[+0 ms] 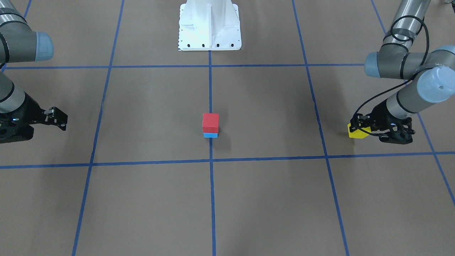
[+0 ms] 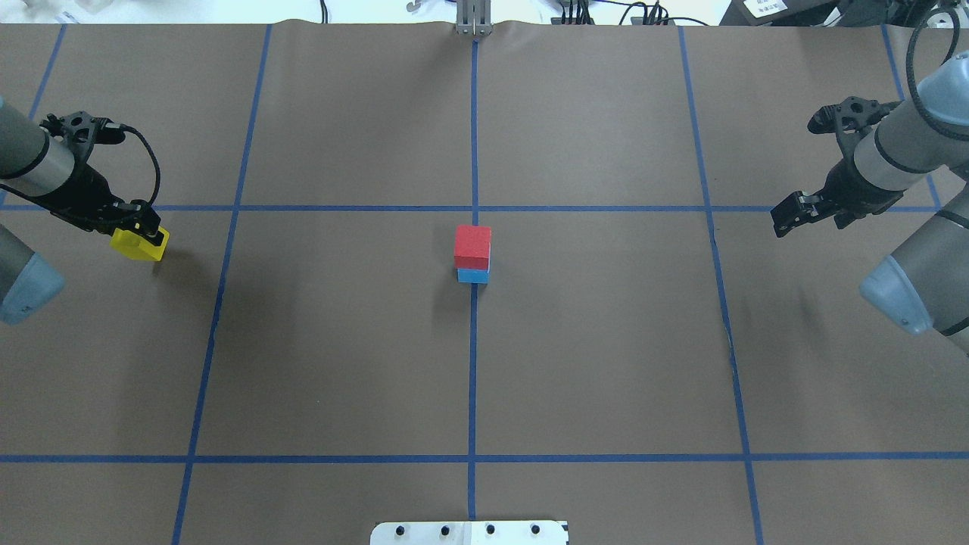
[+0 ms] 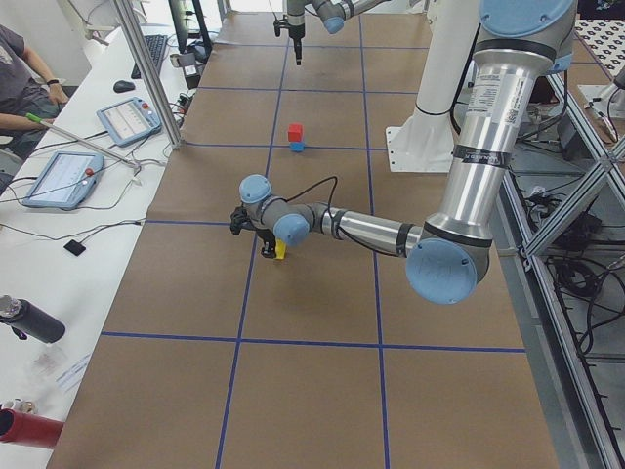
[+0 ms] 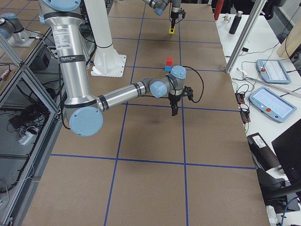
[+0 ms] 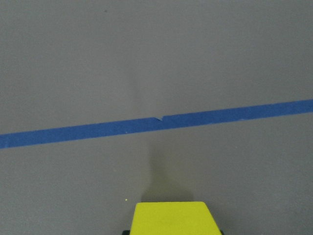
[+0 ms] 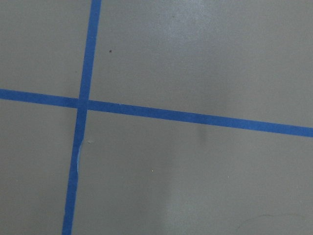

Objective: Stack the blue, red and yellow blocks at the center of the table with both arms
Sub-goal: 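Carry the yellow cube over the red cube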

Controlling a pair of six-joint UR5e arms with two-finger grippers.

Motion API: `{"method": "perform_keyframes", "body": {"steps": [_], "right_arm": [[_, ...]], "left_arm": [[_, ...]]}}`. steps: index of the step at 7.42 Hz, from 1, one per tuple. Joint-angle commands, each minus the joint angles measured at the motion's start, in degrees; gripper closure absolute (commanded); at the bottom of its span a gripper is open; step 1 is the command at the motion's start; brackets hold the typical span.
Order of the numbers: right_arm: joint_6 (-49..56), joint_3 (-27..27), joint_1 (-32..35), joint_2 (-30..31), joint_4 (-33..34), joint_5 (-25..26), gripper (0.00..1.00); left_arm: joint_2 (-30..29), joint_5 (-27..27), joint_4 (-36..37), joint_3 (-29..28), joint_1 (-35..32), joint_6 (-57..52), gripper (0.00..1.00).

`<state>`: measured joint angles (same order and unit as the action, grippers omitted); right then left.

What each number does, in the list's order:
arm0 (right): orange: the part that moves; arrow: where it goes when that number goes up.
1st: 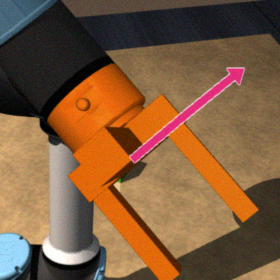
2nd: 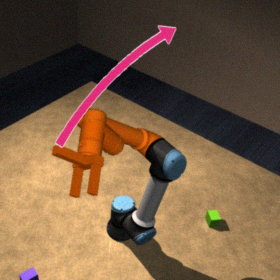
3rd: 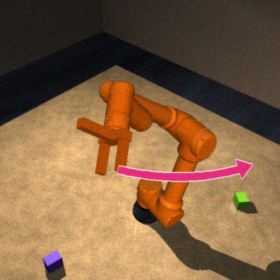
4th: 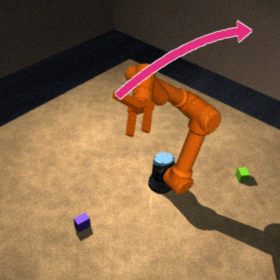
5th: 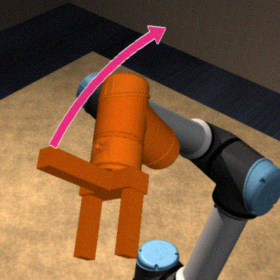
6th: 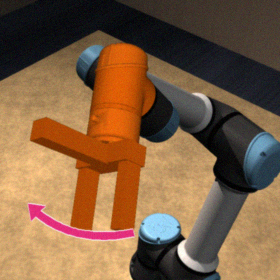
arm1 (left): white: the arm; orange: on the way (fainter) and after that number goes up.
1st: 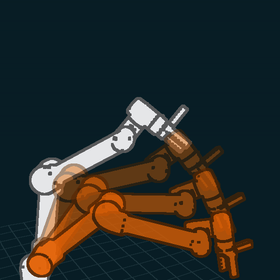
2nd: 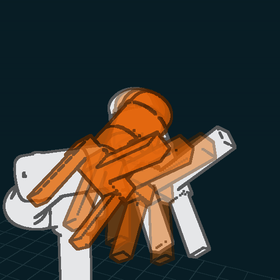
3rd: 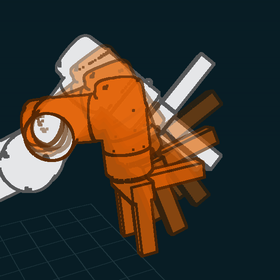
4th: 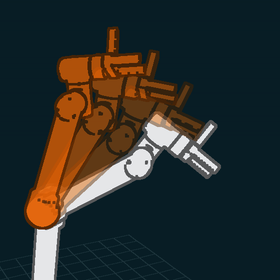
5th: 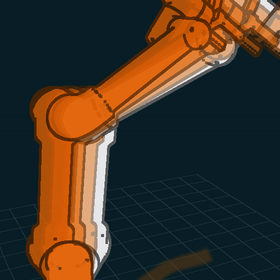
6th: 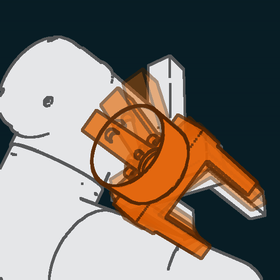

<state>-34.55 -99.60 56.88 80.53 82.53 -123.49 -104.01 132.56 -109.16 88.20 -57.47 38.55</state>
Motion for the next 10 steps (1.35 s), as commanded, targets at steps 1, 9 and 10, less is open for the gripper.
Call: {"method": "perform_keyframes", "body": {"steps": [1, 9, 10], "right_arm": [[0.0, 0.0, 0.1, 0.1, 0.0, 0.0, 0.0], [1.1, 0.9, 1.4, 0.8, 0.2, -0.3, 0.0], [1.0, 1.0, 1.4, 0.7, 0.1, -0.2, 0.0]], "left_arm": [[-11.1, -0.5, 18.5, 8.5, 1.1, 5.0, 1.0], [-44.6, -17.2, 22.1, -9.0, 21.0, 26.7, 1.0], [-45.0, -18.7, 22.3, -10.2, 21.0, 24.3, 1.0]]}}
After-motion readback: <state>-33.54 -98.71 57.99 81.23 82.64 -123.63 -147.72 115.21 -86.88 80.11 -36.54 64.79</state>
